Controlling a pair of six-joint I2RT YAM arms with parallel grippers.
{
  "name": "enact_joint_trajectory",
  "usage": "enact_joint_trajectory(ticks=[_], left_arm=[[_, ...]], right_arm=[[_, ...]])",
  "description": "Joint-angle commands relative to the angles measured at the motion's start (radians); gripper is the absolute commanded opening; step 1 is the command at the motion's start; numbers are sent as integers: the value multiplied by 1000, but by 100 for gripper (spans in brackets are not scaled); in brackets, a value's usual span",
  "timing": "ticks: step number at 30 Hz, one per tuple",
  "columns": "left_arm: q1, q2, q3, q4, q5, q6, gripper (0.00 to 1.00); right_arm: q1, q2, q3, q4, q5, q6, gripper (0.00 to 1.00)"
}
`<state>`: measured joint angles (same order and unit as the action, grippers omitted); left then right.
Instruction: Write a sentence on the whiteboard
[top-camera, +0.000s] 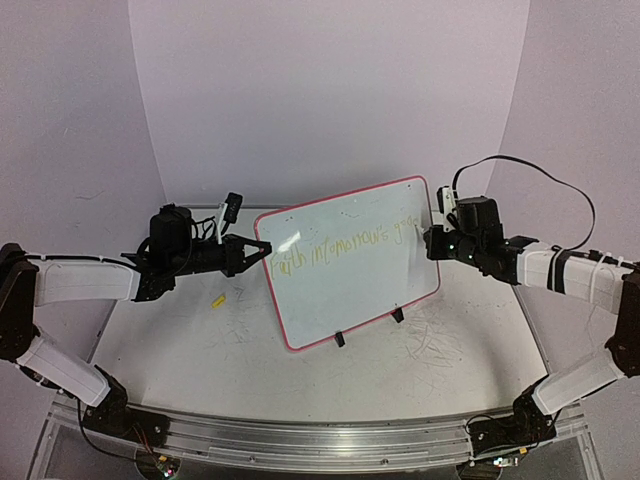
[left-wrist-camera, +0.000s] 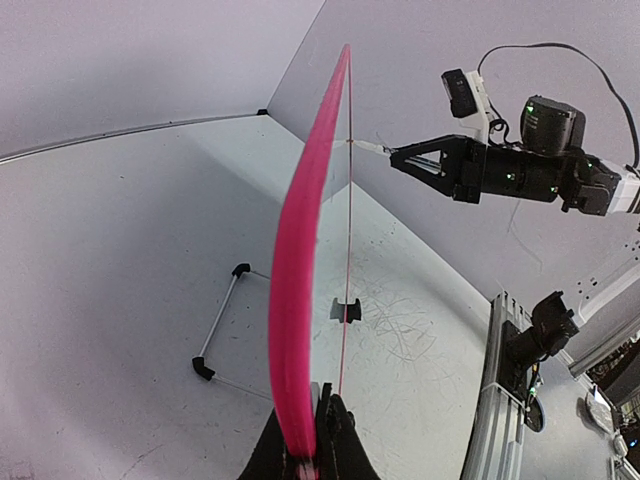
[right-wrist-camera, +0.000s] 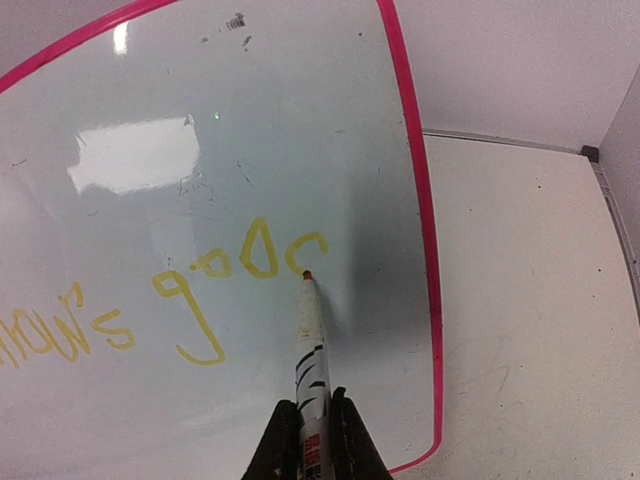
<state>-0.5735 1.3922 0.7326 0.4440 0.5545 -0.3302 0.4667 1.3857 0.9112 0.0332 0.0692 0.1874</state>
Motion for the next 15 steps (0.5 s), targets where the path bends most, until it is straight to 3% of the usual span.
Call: enact_joint_trajectory(ticks=[1, 15], left_arm=[[-6, -1, 11, -70, -28, 108, 0], [-6, 1, 11, -70, -28, 112, 0]], right_arm=[[5, 8, 32, 14, 43, 4, 0], [4, 80, 136, 45, 47, -5, 0]])
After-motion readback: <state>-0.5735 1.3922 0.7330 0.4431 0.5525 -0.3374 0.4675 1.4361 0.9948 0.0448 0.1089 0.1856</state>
